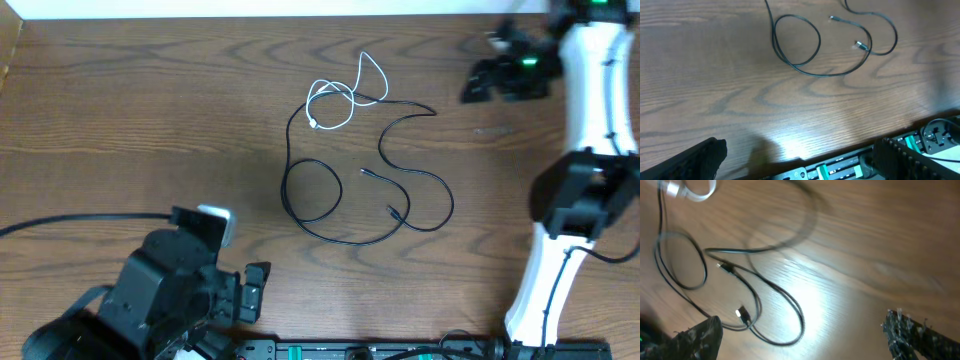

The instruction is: Untangle cables

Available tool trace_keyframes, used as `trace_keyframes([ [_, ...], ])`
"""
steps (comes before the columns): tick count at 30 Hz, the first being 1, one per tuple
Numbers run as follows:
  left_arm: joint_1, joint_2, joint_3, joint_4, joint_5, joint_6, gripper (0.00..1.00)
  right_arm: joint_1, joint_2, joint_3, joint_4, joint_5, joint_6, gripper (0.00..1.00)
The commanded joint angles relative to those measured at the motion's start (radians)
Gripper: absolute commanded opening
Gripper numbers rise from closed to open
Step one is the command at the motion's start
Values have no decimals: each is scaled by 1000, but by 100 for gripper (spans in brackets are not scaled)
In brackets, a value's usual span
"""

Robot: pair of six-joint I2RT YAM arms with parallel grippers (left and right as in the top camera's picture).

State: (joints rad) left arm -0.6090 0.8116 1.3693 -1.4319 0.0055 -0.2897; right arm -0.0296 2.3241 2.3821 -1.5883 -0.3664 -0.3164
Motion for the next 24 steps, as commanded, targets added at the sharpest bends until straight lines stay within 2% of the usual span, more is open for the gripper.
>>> trace_keyframes([
  [1,5,27,1,0,3,27,99,124,-27,4,14,138,-61,99],
  [6,5,27,1,-2,2,46,99,270,-27,-13,79,290,41,99],
  [12,5,22,1,-27,3,57,98,352,-19,-44,179,284,207,99],
  [16,5,22,1,-30,14,56,98,374,-18,-98,277,241,264,99],
  [20,5,22,1,-27,28,57,98,392,-14,-190,467,104,285,99],
  [24,5,23,1,-21,52,56,98,410,-14,-259,691,59,381,98],
])
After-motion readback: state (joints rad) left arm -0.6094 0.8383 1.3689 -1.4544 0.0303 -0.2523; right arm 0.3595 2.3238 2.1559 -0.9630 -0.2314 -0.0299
